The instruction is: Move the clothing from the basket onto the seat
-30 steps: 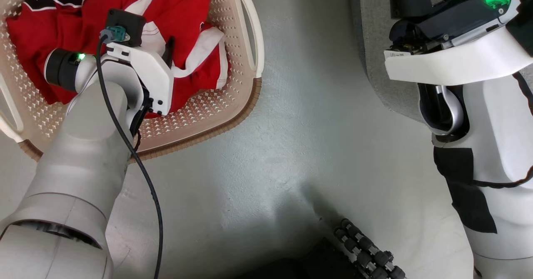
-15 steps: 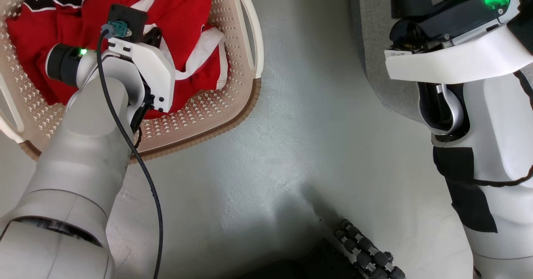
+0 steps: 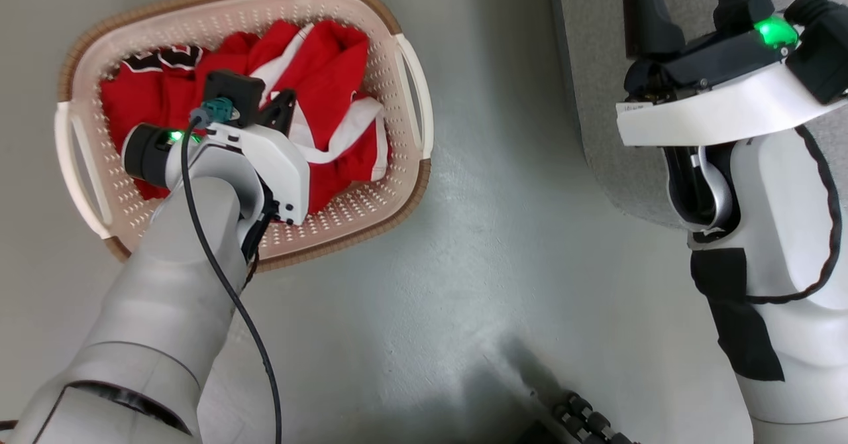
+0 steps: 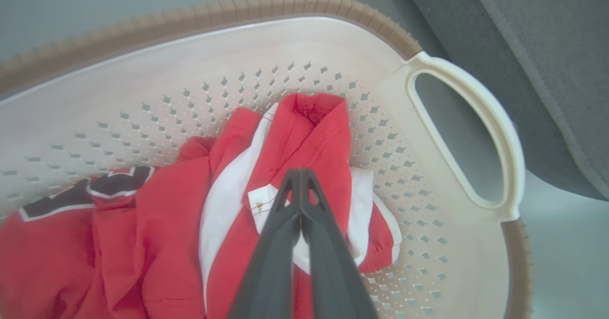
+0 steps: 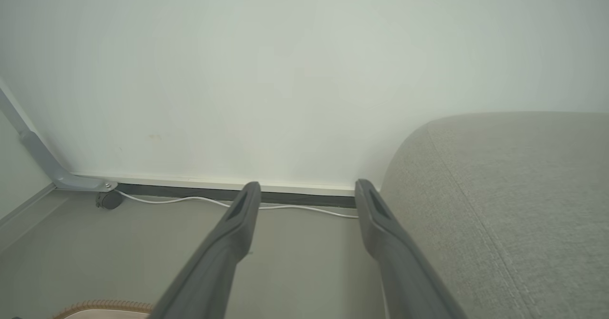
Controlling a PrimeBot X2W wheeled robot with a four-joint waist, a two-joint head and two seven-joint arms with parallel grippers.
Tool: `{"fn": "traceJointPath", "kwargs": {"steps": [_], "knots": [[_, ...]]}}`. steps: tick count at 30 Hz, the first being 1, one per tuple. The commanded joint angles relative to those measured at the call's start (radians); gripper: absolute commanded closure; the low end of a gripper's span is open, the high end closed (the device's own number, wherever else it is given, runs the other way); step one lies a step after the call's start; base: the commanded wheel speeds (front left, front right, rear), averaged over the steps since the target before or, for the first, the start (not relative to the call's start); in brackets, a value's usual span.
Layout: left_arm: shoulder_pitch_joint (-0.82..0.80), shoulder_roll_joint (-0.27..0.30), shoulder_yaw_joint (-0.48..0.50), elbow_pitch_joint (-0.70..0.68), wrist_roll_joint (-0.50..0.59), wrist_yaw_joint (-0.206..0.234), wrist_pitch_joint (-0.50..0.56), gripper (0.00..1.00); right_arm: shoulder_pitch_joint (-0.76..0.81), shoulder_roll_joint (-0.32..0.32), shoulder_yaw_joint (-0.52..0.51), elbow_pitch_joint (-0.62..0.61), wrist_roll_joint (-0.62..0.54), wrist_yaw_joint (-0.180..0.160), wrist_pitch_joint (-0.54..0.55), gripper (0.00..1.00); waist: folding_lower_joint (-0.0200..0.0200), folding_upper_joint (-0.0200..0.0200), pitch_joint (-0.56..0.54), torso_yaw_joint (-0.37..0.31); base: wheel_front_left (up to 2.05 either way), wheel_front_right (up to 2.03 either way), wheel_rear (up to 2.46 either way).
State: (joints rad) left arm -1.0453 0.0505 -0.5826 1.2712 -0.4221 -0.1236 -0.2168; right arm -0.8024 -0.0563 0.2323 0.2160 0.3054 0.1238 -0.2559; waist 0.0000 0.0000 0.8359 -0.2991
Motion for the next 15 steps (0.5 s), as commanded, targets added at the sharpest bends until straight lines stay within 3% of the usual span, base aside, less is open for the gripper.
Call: {"fn": "traceJointPath", "kwargs": {"steps": [1, 7, 14, 15], "knots": [[0.035, 0.01, 0.002, -0.029, -0.015, -0.007, -0.017, 1.0, 0.054, 0.006, 0.002, -0.01, -0.008, 0.007, -0.006, 0.0, 0.0, 0.0, -0.043, 0.018, 0.0, 0.0, 0.0], [0.086, 0.008, 0.003, -0.113, -0.063, -0.007, -0.043, 1.0, 0.101, -0.002, -0.018, 0.031, -0.029, 0.007, -0.006, 0.0, 0.0, 0.0, -0.132, 0.053, 0.0, 0.0, 0.0], [0.222, 0.046, 0.114, -0.379, -0.031, 0.012, -0.045, 1.0, 0.162, -0.022, -0.038, 0.071, -0.042, 0.007, -0.006, 0.0, 0.0, 0.0, -0.248, 0.101, 0.0, 0.0, 0.0], [0.248, 0.048, 0.13, -0.413, -0.018, 0.013, -0.045, 0.85, 0.171, -0.024, -0.04, 0.077, -0.043, 0.007, -0.006, 0.0, 0.0, 0.0, -0.265, 0.108, 0.0, 0.0, 0.0]]}}
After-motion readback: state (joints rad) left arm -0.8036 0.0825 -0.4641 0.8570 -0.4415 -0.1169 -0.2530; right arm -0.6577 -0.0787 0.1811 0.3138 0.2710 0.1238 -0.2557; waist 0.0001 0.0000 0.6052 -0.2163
